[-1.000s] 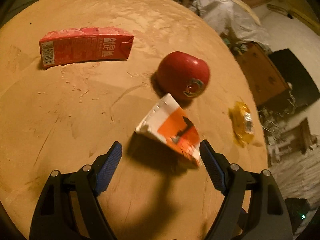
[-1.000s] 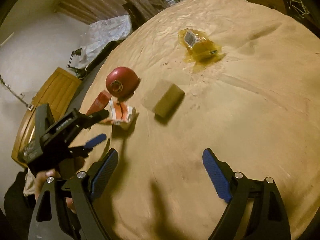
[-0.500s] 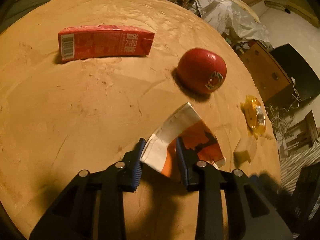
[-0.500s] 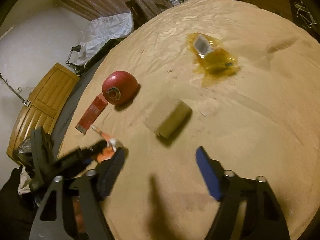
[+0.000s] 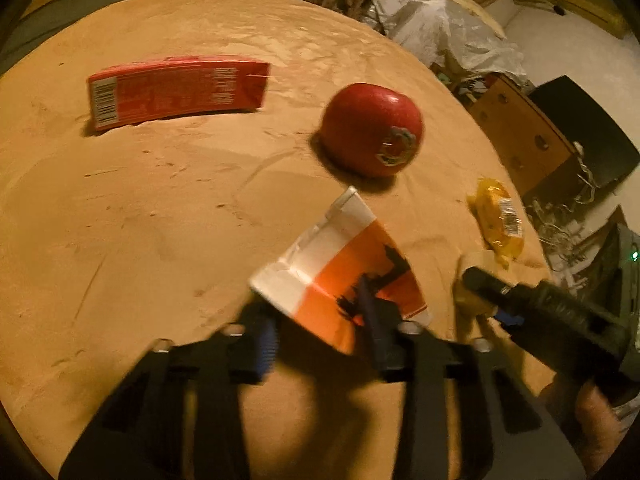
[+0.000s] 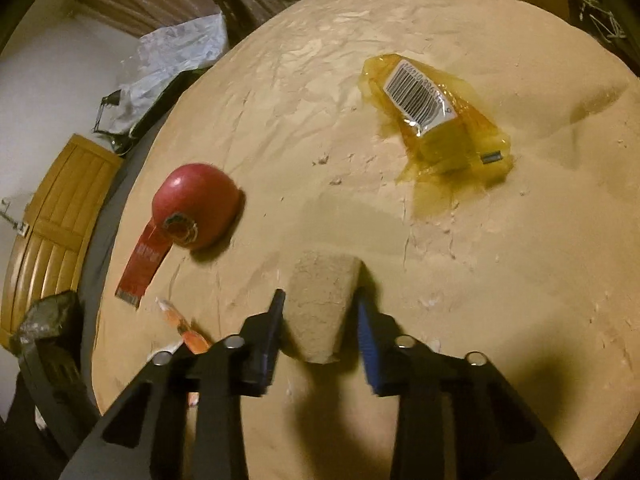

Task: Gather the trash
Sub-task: 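Grasp the orange-white paper carton with the left gripper while the right gripper grasps the beige sponge, then carry the orange carton and beige sponge to the white bucket and release them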

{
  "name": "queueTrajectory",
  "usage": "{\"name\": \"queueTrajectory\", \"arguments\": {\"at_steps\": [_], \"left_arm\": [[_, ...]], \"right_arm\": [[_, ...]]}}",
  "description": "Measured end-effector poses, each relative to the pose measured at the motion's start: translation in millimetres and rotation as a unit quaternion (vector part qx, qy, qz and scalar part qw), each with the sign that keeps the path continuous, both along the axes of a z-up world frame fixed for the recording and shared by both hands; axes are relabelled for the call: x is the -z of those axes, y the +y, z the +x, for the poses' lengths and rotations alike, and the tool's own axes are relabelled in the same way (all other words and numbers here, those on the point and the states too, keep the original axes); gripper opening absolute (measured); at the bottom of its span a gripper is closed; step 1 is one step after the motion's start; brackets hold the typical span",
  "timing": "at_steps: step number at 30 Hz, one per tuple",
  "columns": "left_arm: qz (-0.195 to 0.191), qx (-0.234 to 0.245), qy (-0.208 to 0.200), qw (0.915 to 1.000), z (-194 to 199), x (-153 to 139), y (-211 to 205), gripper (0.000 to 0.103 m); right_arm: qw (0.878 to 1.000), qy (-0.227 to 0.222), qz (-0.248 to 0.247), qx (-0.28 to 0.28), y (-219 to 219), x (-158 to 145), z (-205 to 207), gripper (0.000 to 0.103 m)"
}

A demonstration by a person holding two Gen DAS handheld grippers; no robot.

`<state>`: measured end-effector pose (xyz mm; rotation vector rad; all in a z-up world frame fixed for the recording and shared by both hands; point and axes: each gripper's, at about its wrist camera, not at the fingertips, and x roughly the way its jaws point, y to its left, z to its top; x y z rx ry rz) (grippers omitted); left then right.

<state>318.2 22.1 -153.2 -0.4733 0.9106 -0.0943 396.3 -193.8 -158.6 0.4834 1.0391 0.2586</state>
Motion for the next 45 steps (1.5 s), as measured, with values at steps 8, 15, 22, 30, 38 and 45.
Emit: {"name": "queueTrajectory", "arguments": {"at_steps": [8,15,22,30,38,45], "left_arm": [[0.071,0.027,-0.072,0.9945,-28.8,-31.3,-20.4,0.005],[0.165,0.033,-0.180,0.9691,-95.6,-78.1,-37.8,0.005],[0.229,-0.022,-0.253,0.9399,-153.8,-117.6,-31.5,0.005],[0.251,-0.027,-0.276,0.9274,-188.7,-129.7,-32.7,0.005],[0.237,-0.023,-0.277,0.9307,-194.1,-138.7,-32.0,0.005],[0.219,0.007,-0.282,0.9341,-187.4,-144.3,-61.2,0.005]], "right_arm": [[0.987,-0.117,-0.105,-0.028,4.0,-37.9,-66.2,0.030],[0.955,-0.235,-0.179,-0.035,19.5,-91.0,-149.1,0.030],[0.931,-0.309,-0.194,-0.021,36.1,-121.4,-219.9,0.030],[0.914,-0.352,-0.202,-0.010,41.5,-144.4,-272.9,0.030],[0.915,-0.350,-0.203,-0.013,36.1,-153.2,-294.2,0.030],[0.911,-0.351,-0.215,0.019,1.1,-170.7,-313.6,0.030]]}}
